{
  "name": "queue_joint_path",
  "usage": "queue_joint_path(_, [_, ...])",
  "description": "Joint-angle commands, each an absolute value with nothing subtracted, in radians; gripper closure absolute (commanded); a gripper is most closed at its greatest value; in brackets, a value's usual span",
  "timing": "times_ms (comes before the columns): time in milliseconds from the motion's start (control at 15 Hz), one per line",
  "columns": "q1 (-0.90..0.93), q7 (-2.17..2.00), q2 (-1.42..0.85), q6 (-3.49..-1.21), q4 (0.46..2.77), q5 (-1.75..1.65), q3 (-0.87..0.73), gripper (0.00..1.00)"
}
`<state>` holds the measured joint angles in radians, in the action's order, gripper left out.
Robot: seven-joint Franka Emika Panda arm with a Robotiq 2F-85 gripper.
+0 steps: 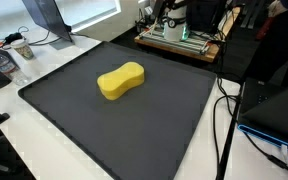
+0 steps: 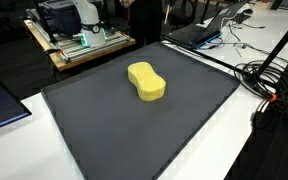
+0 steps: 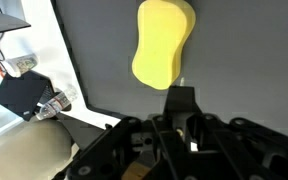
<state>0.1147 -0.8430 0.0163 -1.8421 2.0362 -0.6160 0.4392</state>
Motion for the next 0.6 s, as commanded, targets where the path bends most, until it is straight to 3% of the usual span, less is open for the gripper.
queue_joint_path(0, [0.222,-1.023,-0.191,-1.686,1.872,-0.71,0.39,0.96])
queue_joint_path(533, [0.342,-1.007,-0.528,-1.545,1.467,-0.591,0.222,0.96])
